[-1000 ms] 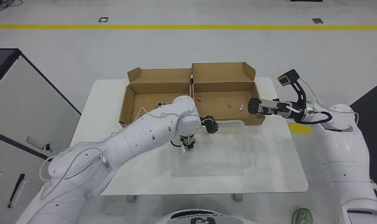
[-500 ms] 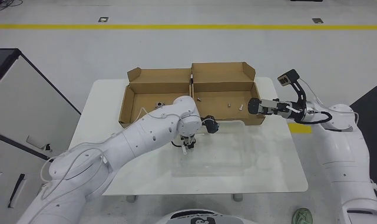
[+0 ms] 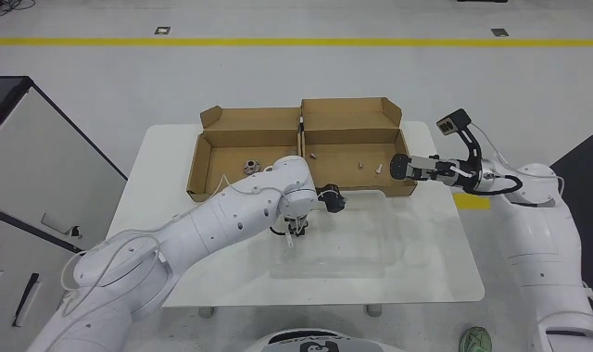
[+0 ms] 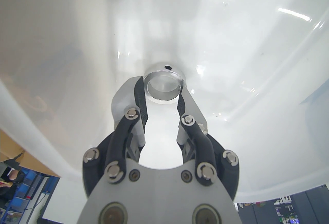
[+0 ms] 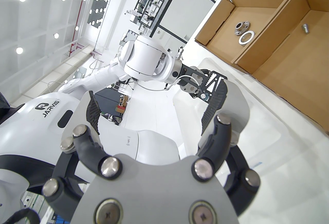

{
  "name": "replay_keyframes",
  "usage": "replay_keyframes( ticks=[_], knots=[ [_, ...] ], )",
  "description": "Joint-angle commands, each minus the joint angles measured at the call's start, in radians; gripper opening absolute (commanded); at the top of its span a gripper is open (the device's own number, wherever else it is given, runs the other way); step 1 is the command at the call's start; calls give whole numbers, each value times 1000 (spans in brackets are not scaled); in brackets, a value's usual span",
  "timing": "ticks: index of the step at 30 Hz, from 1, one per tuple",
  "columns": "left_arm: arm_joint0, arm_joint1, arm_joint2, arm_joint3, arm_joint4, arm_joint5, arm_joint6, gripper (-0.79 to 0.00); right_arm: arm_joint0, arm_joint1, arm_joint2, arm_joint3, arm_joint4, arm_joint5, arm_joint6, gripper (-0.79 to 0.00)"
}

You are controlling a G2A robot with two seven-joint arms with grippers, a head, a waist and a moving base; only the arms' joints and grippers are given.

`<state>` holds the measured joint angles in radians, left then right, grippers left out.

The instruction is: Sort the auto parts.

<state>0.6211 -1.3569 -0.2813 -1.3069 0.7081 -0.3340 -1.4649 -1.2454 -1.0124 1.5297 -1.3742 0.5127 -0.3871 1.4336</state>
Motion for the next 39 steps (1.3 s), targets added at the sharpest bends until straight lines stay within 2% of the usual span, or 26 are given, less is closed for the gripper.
replay_keyframes(
  ticks=[1,11,17,26,34,39],
  knots=[
    [2,1,-3,-3,3,-1,0,-493,0,0,0,0,0,0,0,0],
    [21,10,-7,-51,96,25,9,-545,0,0,0,0,0,0,0,0],
    [33,8,-4,-56,124,14,4,-533,0,0,0,0,0,0,0,0],
    [35,2,-3,-41,63,-35,14,-493,0,0,0,0,0,0,0,0],
    [0,9,35,-34,-40,-69,48,-474,0,0,0,0,0,0,0,0],
    [-23,15,48,-43,-46,-66,45,-468,0,0,0,0,0,0,0,0]
  ],
)
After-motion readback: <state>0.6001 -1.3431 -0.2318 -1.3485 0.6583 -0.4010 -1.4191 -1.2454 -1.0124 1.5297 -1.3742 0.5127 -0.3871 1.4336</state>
